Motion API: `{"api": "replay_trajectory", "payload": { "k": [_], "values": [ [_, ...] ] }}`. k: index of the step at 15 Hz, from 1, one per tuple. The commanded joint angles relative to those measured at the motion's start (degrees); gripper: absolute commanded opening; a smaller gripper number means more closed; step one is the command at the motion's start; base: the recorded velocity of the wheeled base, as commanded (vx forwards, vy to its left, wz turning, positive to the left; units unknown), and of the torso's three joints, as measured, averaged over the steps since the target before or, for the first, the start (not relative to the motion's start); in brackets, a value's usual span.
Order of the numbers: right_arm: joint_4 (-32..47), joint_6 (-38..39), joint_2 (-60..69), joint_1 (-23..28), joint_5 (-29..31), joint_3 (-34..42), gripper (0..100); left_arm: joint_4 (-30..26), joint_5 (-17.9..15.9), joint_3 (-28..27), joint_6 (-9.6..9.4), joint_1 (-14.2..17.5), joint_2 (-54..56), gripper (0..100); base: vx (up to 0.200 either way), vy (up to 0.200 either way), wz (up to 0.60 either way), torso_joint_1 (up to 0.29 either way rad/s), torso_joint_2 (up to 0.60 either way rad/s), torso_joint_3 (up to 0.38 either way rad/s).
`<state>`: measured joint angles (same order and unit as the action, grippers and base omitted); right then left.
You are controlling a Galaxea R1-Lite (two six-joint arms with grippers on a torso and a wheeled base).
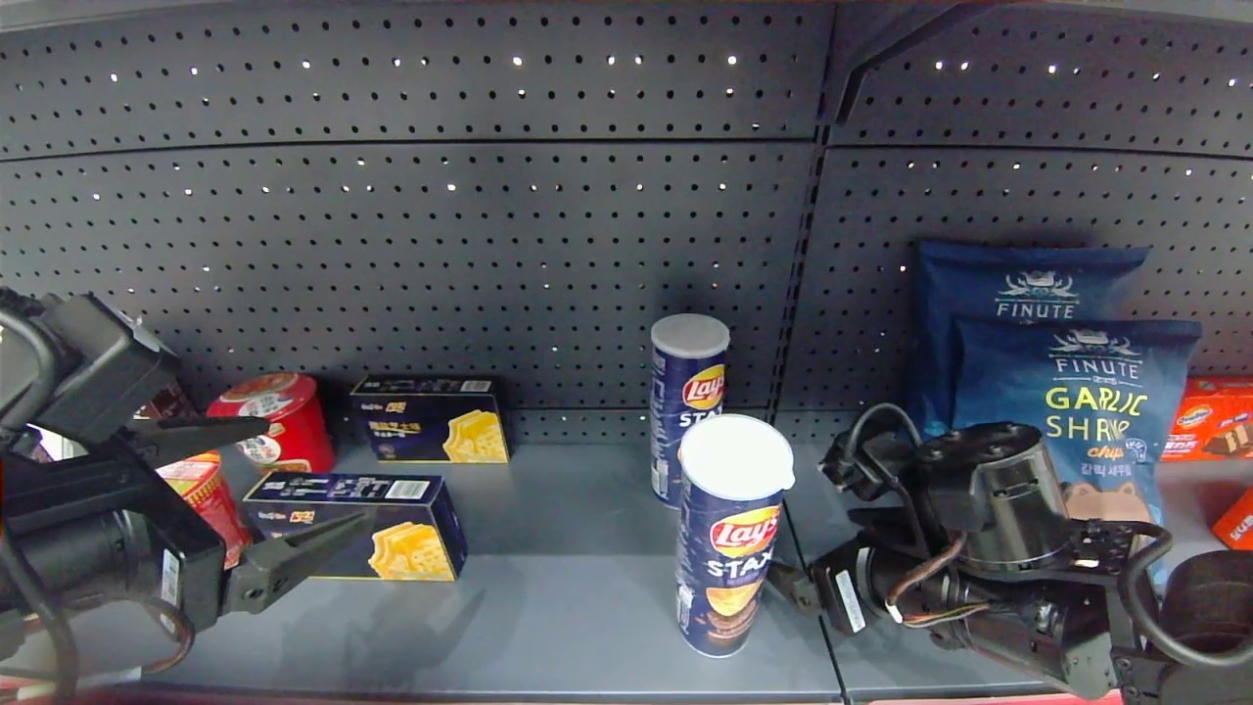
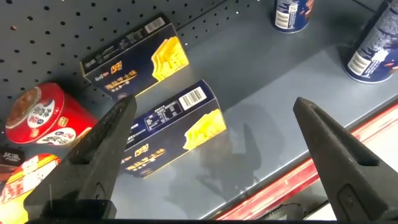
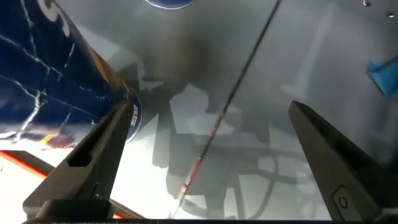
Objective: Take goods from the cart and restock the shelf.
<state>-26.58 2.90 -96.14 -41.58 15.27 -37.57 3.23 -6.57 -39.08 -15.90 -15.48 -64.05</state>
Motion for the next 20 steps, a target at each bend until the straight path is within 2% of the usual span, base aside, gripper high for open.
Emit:
{"api": "replay_trajectory", "payload": {
  "k": [1,20],
  "values": [
    [0.0,0.1,-0.5,-0.7,0.0,-0.2,100,0.0,0.0,0.0,-0.01,0.3,-0.1,100,0.0,0.0,0.0,0.0,0.0,0.0],
    [-0.2,0.1,-1.3,-3.7,-0.1,-0.3,100,0.0,-0.1,2.5,0.08,1.2,0.1,100,0.0,0.0,0.0,0.0,0.0,0.0]
  ]
}}
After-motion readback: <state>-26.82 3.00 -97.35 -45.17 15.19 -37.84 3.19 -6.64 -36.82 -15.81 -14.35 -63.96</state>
